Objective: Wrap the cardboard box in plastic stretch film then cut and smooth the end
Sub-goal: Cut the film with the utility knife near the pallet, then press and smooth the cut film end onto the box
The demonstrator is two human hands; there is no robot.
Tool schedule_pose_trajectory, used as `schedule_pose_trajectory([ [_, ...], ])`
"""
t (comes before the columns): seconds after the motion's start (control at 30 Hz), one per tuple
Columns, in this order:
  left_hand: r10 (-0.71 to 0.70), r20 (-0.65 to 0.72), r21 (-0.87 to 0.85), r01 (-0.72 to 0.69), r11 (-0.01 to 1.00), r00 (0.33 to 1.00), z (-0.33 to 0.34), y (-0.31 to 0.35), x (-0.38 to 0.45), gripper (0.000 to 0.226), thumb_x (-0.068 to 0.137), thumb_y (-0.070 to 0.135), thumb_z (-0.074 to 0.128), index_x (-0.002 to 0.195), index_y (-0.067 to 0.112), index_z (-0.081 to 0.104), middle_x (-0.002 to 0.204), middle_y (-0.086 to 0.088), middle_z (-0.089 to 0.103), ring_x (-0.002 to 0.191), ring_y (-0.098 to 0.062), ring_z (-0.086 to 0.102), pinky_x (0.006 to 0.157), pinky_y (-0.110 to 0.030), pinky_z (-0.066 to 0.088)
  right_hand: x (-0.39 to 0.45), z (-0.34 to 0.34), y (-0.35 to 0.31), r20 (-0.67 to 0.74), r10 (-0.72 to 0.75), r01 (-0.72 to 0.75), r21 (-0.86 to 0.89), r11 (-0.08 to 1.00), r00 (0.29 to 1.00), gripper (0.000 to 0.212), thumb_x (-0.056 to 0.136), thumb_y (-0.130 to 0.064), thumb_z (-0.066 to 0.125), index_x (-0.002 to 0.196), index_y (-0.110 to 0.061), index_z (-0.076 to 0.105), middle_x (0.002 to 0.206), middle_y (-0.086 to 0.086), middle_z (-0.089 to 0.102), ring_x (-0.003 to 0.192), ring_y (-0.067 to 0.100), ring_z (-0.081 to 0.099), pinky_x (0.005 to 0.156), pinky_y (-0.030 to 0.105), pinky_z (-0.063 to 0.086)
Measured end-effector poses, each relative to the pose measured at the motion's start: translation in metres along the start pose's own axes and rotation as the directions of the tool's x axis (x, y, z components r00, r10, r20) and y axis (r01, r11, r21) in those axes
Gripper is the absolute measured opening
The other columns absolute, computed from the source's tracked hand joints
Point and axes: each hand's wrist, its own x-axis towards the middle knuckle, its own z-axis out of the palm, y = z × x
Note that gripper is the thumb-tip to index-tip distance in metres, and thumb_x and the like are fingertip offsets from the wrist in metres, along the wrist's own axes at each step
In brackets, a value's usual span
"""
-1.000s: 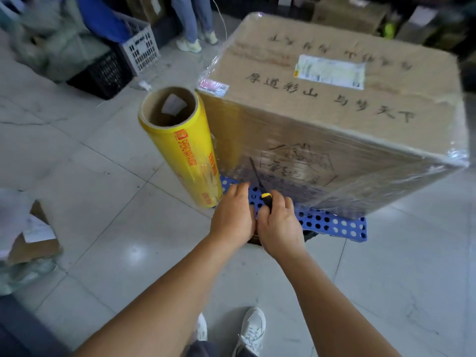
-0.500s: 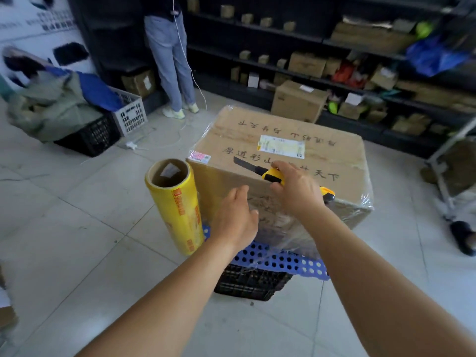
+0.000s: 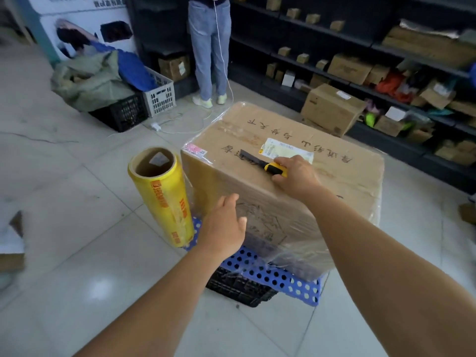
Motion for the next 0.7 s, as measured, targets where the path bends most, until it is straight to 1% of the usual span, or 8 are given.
schedule_pose_trajectory([
  [0.07,-0.022,-0.002,0.001,0.022,1.0,1.0,0.006,0.0,-0.003,0.054,0.094,0.026,0.047,0.143,0.017,0.026,0.145,-0.003,0.033,0.132,-0.022,0.034,0.105,-0.038,0.035,-0.005,-0.002,0.001,-0.004,-0.02,0.02,-0.016,1.0,1.0,0.056,0.088,-0.035,0.058,0.141,-0.026,0.041,0.139,0.008,0.043,0.125,0.028,0.042,0.1,0.041,0.041],
  [0.13,-0.038,-0.001,-0.002,0.038,0.999,0.999,0.01,0.0,-0.007,0.054,0.094,0.026,0.047,0.143,0.017,0.026,0.146,-0.003,0.032,0.132,-0.022,0.033,0.106,-0.039,0.035,-0.015,-0.004,-0.001,-0.098,-0.08,0.078,-0.025,0.997,0.992,0.061,0.088,-0.038,0.059,0.144,-0.026,0.038,0.143,0.004,0.04,0.13,0.026,0.038,0.103,0.039,0.035],
  [0.23,-0.056,0.012,-0.009,0.056,0.998,0.998,0.019,-0.004,-0.014,0.054,0.093,0.025,0.047,0.142,0.017,0.027,0.145,-0.004,0.034,0.133,-0.022,0.033,0.106,-0.041,0.035,-0.04,0.001,-0.009,-0.311,-0.256,0.263,-0.02,0.965,0.915,0.051,0.085,-0.031,0.065,0.134,-0.021,0.051,0.13,0.005,0.051,0.119,0.027,0.045,0.097,0.036,0.036],
  [0.33,-0.062,0.03,0.003,0.062,0.998,0.998,0.031,-0.014,-0.023,0.054,0.092,0.026,0.051,0.141,0.018,0.03,0.142,-0.004,0.037,0.13,-0.022,0.036,0.104,-0.04,0.037,-0.068,0.021,-0.013,-0.35,-0.435,0.429,-0.099,0.898,0.829,0.041,0.08,-0.021,0.071,0.119,-0.013,0.063,0.111,0.009,0.06,0.102,0.031,0.055,0.087,0.041,0.045],
  [0.4,-0.064,0.057,-0.014,0.065,0.998,0.996,0.039,-0.025,-0.03,0.054,0.092,0.026,0.051,0.141,0.018,0.03,0.142,-0.004,0.037,0.129,-0.022,0.037,0.104,-0.039,0.037,-0.082,0.042,-0.011,-0.295,-0.488,0.468,-0.138,0.873,0.822,0.039,0.078,-0.02,0.071,0.116,-0.011,0.064,0.106,0.01,0.061,0.096,0.032,0.058,0.082,0.042,0.049],
  [0.47,-0.055,0.089,-0.035,0.059,0.998,0.994,0.049,-0.036,-0.037,0.055,0.092,0.026,0.051,0.142,0.018,0.029,0.143,-0.004,0.037,0.13,-0.022,0.036,0.104,-0.038,0.037,-0.094,0.062,-0.006,-0.146,-0.486,0.461,-0.177,0.87,0.862,0.041,0.083,-0.023,0.067,0.123,-0.015,0.061,0.112,0.007,0.06,0.103,0.03,0.056,0.087,0.04,0.046],
  [0.6,-0.067,0.173,-0.057,0.078,0.995,0.983,0.08,-0.06,-0.047,0.061,0.091,0.028,0.056,0.143,0.019,0.027,0.145,-0.002,0.035,0.132,-0.022,0.034,0.104,-0.039,0.037,-0.112,0.097,0.016,0.156,-0.32,0.351,-0.254,0.901,0.934,0.046,0.094,-0.024,0.053,0.139,-0.027,0.044,0.137,-0.001,0.046,0.125,0.022,0.04,0.101,0.034,0.034],
  [0.7,-0.063,0.22,-0.056,0.077,0.995,0.974,0.108,-0.076,-0.047,0.06,0.091,0.028,0.056,0.143,0.018,0.028,0.144,-0.004,0.038,0.132,-0.023,0.035,0.103,-0.042,0.038,-0.121,0.12,0.035,0.254,-0.24,0.321,-0.351,0.88,0.937,0.051,0.093,-0.017,0.053,0.142,-0.026,0.04,0.142,-0.001,0.044,0.131,0.022,0.038,0.108,0.035,0.031],
])
